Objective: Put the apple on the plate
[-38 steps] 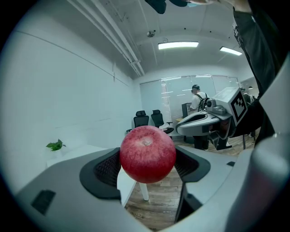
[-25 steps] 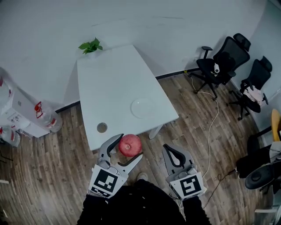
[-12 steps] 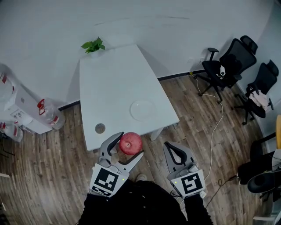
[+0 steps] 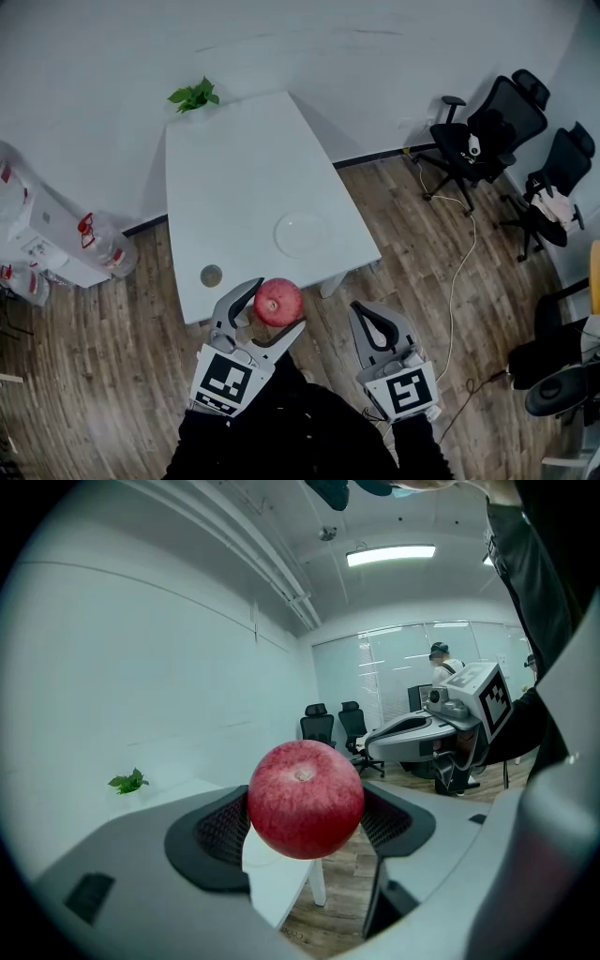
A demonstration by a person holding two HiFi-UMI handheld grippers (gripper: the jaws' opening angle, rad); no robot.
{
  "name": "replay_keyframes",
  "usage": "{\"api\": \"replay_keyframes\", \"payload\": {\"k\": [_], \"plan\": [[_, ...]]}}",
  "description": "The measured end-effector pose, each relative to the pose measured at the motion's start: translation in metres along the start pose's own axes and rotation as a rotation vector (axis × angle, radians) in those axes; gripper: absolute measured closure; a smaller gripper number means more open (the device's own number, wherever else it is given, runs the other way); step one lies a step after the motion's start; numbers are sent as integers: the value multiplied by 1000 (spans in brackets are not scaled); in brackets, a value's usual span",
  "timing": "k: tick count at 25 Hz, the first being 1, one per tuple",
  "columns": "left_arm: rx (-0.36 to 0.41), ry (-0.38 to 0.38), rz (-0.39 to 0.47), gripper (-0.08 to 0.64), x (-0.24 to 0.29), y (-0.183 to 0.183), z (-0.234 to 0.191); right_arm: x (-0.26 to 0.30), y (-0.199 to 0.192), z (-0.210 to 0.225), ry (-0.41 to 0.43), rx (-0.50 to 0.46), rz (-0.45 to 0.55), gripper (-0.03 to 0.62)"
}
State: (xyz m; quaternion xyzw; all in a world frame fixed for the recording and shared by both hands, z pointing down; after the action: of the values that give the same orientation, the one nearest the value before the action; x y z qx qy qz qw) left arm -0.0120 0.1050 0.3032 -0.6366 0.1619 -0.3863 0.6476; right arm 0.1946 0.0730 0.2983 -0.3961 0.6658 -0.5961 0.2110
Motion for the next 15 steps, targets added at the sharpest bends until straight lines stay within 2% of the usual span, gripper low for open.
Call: {"api": "replay_keyframes", "payload": {"k": [5, 9, 15], "plan": [[9, -25, 11, 193, 14, 2, -24, 17, 6, 11, -35, -12, -22, 551], [-14, -34, 7, 193, 33, 3, -43, 35, 11, 24, -66, -13, -11, 551], [19, -72, 6, 193, 60, -1, -82, 71, 17, 40, -112, -8, -23, 551]]}}
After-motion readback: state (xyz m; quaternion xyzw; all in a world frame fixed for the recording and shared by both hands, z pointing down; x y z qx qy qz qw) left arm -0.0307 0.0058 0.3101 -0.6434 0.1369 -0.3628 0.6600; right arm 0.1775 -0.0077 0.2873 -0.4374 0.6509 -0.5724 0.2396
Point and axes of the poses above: the fingertips, and each gripper's own axes: x forward along the fingers, z to its right, y out of its top, the point moved 9 cm from there along -x, backward along the fingers, and after that the axes turned 12 degrees about -y, right-handed, at the moved point
